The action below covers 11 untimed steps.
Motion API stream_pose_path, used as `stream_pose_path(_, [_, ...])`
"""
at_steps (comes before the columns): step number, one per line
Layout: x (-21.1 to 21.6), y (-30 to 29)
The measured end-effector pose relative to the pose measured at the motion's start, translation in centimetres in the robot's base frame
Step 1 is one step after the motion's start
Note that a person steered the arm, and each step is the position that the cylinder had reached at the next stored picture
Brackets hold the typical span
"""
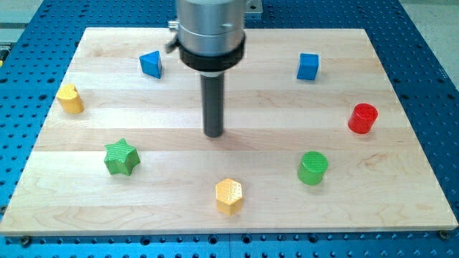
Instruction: Move triangle into red star
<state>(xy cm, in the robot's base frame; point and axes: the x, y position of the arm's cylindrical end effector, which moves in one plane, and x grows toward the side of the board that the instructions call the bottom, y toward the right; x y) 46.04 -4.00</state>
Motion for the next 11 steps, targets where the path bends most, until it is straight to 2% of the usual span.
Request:
stream_pose_path(1, [-0.3,-4.5])
stream_pose_path(2, [-0.6,-6.3])
stream_pose_path(3, [-4.9,-6.4])
stream_pose_path(4, [-8.7,-9.8])
stream_pose_path(5, [-9.6,-14.7])
stream_pose_path(6, [-12.0,-10.2])
stream_pose_path(7, [-14.6,-9.1])
stream_pose_path(8, [-16.4,-15.5])
stream_pose_path(9, [-17.9,-11.9])
stream_pose_path(10, [-18.5,-3.3])
stream_pose_path(11, [-17.8,-2.3])
